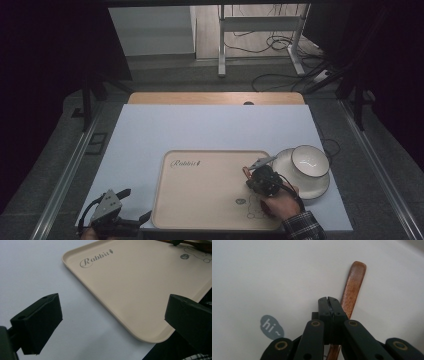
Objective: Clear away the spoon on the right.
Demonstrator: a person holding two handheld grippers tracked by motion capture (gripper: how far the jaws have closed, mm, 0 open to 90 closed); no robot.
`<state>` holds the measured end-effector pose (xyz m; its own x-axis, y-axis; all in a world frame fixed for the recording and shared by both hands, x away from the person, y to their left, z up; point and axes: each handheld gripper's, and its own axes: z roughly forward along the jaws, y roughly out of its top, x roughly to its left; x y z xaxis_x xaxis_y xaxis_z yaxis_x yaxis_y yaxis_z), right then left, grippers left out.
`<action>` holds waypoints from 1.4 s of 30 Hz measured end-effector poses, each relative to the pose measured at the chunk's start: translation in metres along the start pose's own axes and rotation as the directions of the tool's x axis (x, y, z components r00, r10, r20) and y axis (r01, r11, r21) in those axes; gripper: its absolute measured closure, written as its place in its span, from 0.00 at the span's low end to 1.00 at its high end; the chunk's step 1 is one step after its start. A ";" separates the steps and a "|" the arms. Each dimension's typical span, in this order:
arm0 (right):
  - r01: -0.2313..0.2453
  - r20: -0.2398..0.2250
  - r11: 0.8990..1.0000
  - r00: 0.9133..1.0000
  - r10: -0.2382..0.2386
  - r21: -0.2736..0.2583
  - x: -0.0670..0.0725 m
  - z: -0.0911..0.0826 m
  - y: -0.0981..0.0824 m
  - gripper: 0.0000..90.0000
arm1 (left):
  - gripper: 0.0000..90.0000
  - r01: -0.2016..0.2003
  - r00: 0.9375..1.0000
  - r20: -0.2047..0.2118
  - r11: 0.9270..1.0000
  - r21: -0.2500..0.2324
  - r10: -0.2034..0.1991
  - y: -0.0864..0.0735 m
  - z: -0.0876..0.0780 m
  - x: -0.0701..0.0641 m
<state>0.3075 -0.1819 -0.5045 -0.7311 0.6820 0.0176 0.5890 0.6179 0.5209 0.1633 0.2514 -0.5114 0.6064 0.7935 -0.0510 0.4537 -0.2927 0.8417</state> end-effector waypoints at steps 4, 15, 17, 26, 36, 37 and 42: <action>-0.014 0.017 1.000 1.000 0.014 0.000 -0.005 -0.002 -0.002 1.00 | 0.01 -0.001 1.000 0.000 1.000 0.000 0.001 0.000 0.000 0.000; -0.060 0.062 0.998 0.996 0.060 -0.007 -0.018 -0.007 -0.009 1.00 | 0.01 -0.002 1.000 0.000 1.000 0.000 0.002 0.000 0.000 0.000; -0.065 0.068 0.998 0.996 0.065 -0.009 -0.020 -0.008 -0.010 1.00 | 0.01 -0.002 1.000 0.000 1.000 0.001 0.002 0.000 0.000 0.000; -0.059 0.072 0.998 0.996 0.060 -0.022 -0.020 -0.009 -0.011 0.98 | 0.01 -0.002 1.000 0.000 1.000 -0.001 0.002 0.000 0.000 0.000; -0.051 0.052 0.996 0.997 0.054 -0.068 -0.019 -0.015 -0.010 0.85 | 0.01 0.000 1.000 0.000 1.000 -0.001 0.000 0.000 0.000 0.000; -0.041 0.051 0.996 0.998 0.046 -0.079 -0.018 -0.017 -0.009 0.84 | 0.01 0.000 1.000 -0.002 1.000 -0.001 0.000 0.000 -0.001 0.000; -0.028 0.052 0.994 0.998 0.034 -0.109 -0.015 -0.022 -0.008 0.77 | 0.01 0.003 1.000 -0.002 1.000 -0.004 -0.003 0.000 -0.001 0.000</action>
<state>0.3060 -0.2060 -0.4901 -0.6916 0.7222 -0.0092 0.5681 0.5519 0.6104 0.1628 0.2519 -0.5111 0.6037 0.7954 -0.0529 0.4533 -0.2879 0.8436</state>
